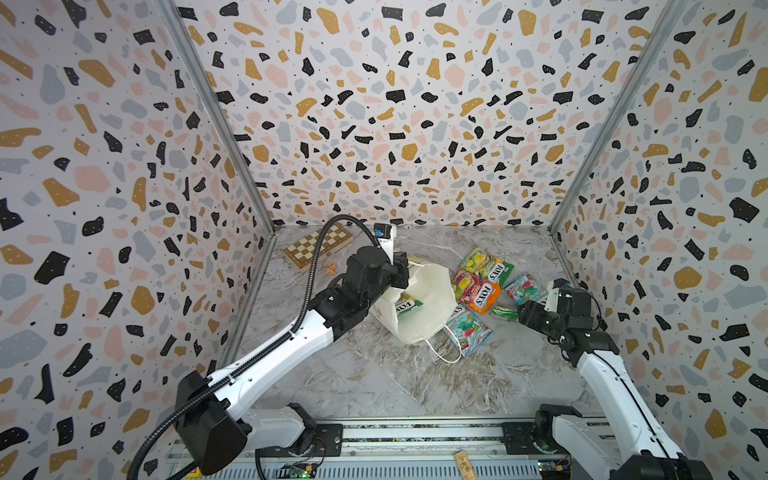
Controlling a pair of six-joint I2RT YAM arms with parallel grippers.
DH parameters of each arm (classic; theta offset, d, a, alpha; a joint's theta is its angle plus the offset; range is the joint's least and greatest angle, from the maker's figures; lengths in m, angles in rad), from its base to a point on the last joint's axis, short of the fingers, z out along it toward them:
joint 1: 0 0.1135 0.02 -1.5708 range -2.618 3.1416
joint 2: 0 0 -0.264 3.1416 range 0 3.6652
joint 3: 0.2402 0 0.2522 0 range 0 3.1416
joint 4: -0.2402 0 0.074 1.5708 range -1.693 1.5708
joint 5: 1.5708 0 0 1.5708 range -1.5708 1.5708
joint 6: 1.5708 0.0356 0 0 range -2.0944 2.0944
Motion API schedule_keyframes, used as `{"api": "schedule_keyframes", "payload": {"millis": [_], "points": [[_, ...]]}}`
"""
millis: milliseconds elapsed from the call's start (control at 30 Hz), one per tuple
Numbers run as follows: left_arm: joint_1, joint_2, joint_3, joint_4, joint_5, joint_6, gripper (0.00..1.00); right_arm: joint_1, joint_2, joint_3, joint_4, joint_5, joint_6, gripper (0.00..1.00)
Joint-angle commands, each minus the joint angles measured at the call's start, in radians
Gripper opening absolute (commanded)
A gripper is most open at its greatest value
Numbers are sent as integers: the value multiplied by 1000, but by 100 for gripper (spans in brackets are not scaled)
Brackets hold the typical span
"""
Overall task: Take the snacks out of the paper bag
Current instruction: Place the snack at the middle-right of the table.
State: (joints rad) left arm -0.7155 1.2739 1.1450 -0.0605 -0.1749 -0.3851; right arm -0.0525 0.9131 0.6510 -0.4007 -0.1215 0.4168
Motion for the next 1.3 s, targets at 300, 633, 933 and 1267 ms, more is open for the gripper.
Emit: {"api": "schedule_keyframes", "payload": {"millis": [300, 633, 933, 1267], "points": [[-1, -25, 7, 12, -11, 7, 0, 3, -81, -14, -4, 144, 39, 71], [-1, -27, 6, 30, 27, 15, 0, 56, -76, -41, 186, -224, 1, 71], [-1, -38, -5, 51, 58, 28, 0, 342, -80, -27, 379, -343, -48, 71], [-1, -44, -17, 72, 83, 20, 0, 604, 92, 28, 445, -425, -108, 70]]}}
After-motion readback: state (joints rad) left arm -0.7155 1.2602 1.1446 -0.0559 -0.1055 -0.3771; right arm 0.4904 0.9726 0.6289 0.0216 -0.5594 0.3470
